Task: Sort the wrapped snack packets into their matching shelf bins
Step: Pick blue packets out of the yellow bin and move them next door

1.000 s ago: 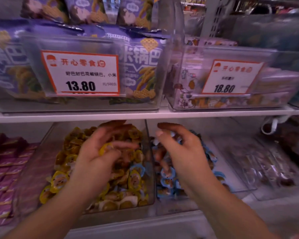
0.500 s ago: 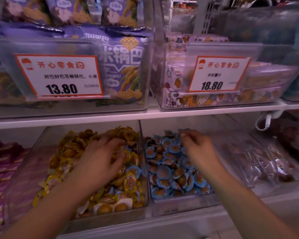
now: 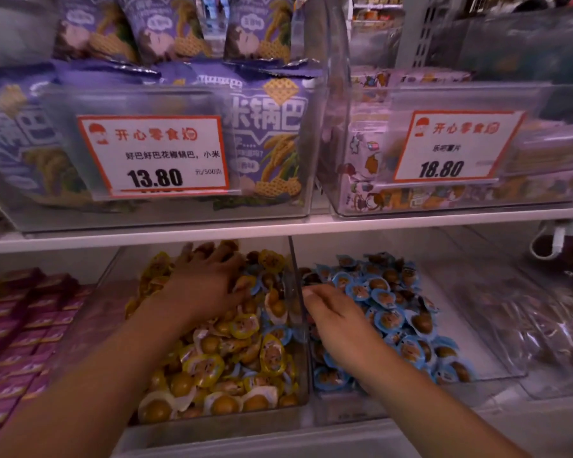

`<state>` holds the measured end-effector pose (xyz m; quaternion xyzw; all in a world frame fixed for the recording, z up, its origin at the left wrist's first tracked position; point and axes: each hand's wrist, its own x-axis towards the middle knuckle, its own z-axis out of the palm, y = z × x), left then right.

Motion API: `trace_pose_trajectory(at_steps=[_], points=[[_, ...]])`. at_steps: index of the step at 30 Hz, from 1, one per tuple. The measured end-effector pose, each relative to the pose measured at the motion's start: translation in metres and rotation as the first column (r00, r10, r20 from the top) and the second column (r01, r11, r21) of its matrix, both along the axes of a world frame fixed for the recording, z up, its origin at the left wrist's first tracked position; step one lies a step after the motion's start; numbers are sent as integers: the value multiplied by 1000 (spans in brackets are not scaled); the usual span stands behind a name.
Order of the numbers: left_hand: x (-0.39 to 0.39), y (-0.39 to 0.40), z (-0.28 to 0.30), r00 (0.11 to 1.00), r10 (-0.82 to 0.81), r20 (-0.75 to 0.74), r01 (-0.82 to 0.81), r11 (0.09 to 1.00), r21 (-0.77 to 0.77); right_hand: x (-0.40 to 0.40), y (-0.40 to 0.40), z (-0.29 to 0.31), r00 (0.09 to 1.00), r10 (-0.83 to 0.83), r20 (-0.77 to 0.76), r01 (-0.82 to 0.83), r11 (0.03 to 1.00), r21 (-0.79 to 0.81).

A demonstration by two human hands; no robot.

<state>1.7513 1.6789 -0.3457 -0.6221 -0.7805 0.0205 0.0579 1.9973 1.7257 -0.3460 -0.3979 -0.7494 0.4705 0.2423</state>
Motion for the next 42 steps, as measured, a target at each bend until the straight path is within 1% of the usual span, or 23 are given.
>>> trace_pose_trajectory(at_steps=[4,8,10,11,13,14,15,16,18,20,22,24,26,28,30,31,33,35,37,40,42], points=[[-12,-9,19,990,-55,130,71,990,-122,-1,1,1,999,8,36,-9,1000,25],[0,-8,38,993,-40,112,69,961,-267,-2,1,3,999,-7,53,4,998,61],[7,-1,47,980,-25,195,93,934,-345,-3,0,5,998,-3,60,-3,996,92],[12,5,51,960,-10,280,108,935,-337,-4,-1,5,998,-4,62,-3,994,111],[22,18,51,895,4,446,117,963,-244,-4,-1,7,998,-6,67,-3,990,139],[27,25,46,881,-2,474,107,975,-194,-3,-2,7,998,-5,67,-4,990,142],[32,31,40,893,-9,451,95,981,-169,-3,-2,8,998,-3,65,-6,990,142],[37,36,31,919,-4,395,76,983,-168,-3,-3,9,998,-1,63,-8,990,140],[46,42,11,963,51,264,-3,984,-177,-2,-4,10,998,4,58,-11,992,129],[52,46,-4,983,112,146,-85,981,-176,-1,-4,10,999,-1,52,-6,993,121],[54,47,-9,986,126,107,-107,981,-164,-2,-4,10,999,-7,50,1,992,123],[52,48,-8,983,92,157,-72,989,-126,-2,-4,11,999,-17,41,12,992,125],[49,46,-3,966,41,255,-20,996,-85,-2,-4,11,999,-22,37,18,992,122],[43,44,1,928,27,372,1,997,-73,-2,-4,11,999,-16,42,11,992,124],[40,42,3,869,45,493,6,995,-102,-2,-4,12,999,-16,46,10,992,126],[40,42,3,850,43,525,22,993,-117,-2,-4,13,999,-17,47,11,992,126],[43,39,2,858,23,513,54,989,-135,-3,-4,13,998,-20,54,13,991,131],[47,37,1,901,-31,432,96,987,-130,-3,-4,13,998,-17,59,9,991,131],[48,36,2,916,-98,388,150,983,-107,-4,-3,13,998,-14,55,7,993,114],[46,29,3,880,-143,453,172,985,-22,-4,-2,10,998,-18,57,12,994,112],[44,21,8,826,-157,542,139,988,74,-4,-1,9,998,-20,58,13,994,112]])
